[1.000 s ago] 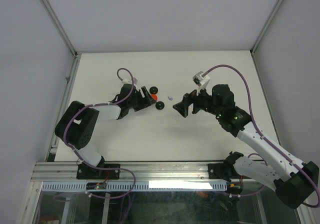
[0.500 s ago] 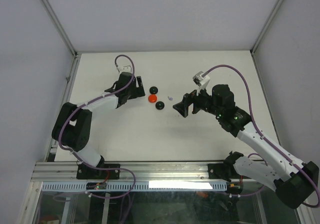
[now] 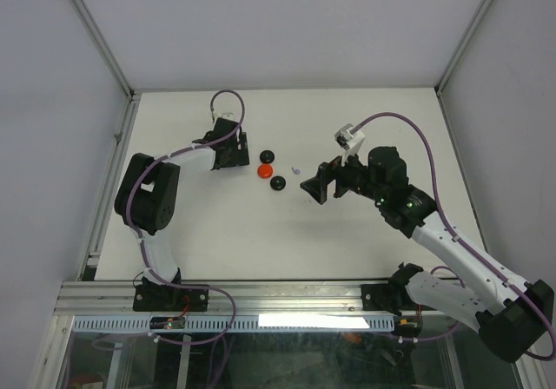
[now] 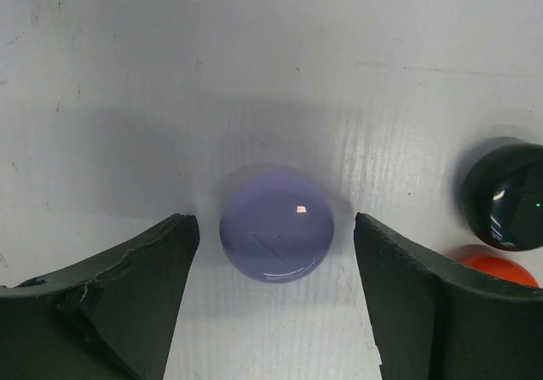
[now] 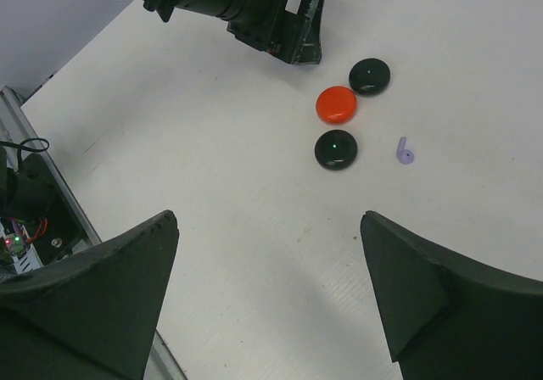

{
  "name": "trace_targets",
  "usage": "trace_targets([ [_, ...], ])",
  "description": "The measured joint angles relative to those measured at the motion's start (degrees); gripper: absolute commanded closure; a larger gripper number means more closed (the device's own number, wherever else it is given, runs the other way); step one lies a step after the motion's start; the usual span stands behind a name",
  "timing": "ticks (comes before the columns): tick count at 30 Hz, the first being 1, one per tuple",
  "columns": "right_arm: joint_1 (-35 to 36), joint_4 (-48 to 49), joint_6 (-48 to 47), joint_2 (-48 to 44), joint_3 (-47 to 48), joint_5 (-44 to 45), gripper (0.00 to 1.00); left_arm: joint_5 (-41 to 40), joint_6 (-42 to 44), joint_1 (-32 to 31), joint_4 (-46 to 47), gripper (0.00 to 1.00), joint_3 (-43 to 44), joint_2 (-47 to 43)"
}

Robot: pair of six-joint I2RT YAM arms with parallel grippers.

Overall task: Insert the wireless bluetooth earbuds into the charging case
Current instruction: Pick up the charging case at the center of the board.

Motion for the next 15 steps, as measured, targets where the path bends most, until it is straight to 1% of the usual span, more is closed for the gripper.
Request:
trace_targets([
  [6, 0.0, -0.02, -0.02, 0.15, 0.0, 0.02, 0.08, 0.09, 1.77, 0.31, -1.88, 0.33, 3.06, 2.45],
  [11, 0.0, -0.02, -0.02, 0.24, 0.0, 0.15, 0.08, 0.83, 4.57, 0.31, -2.32, 0.48, 3.06, 2.43],
  [15, 0.0, -0.04, 0.0, 0.57, 0.0, 0.2, 0.08, 2.91, 8.07, 0.63, -2.12, 0.52, 1.2, 0.74],
])
